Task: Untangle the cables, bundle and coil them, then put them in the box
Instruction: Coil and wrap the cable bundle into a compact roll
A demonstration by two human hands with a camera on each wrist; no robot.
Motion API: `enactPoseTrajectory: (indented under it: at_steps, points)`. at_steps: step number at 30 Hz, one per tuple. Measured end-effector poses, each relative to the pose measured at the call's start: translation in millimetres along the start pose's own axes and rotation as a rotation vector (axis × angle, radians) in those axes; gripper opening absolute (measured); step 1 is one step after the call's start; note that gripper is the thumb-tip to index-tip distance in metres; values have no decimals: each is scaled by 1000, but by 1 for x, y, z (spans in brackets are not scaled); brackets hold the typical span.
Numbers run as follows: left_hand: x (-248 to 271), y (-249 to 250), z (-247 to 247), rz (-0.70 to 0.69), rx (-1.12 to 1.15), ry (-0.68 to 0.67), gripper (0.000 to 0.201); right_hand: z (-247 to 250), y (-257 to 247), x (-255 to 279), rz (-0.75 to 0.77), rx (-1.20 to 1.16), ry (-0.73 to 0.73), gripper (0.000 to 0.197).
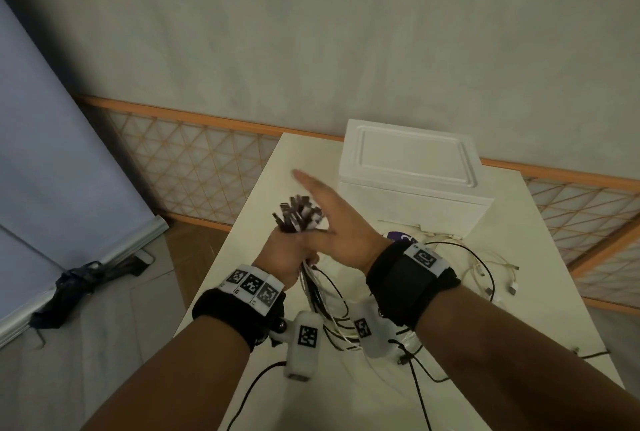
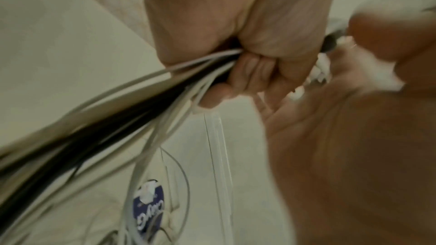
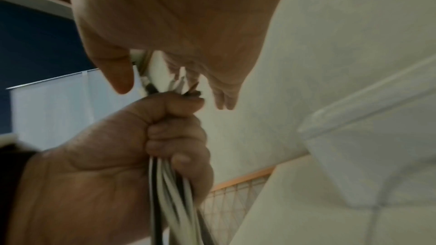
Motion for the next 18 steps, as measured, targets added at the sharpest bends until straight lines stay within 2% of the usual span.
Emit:
enactPoseTrajectory:
  at_steps: [2,4,7,9,11,14,17,18]
  points:
    - [-5,2,4,24,132,81,13,-9,23,4,-237,-249,-5,90]
    - [-5,3,3,44,186,135,4,-28,34,8,-365,-285,-130,95]
    - [-4,-2,0,-14,46,120,25,-40,33,10,-341,-270,-180,90]
    - [-5,-7,2,-43,-23,121,21,-43,32,10,-307,-276,-190,78]
    - [-4,-7,4,-65,-47,121,21,-45,35,10,-278,-185,-200,61]
    - [-2,-6,2,-61,-88,88,35,-43,39,9,-324,-108,-136,24]
    - [-4,-4,4,-32,-86,72,14,-45,36,11,-374,-166,-58,28]
    - [-5,-3,6,-37,-67,61,11,-47,37,11,-389,-183,-25,20]
Point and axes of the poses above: each hand's wrist, its own x-axis away from the middle knuckle, its own z-axis out of the back of the hand, y = z × x, the point moved 5 cm from there along -x, towards the middle knuckle, and after that the axes turned 7 degrees about x, right-handed, at the moved point
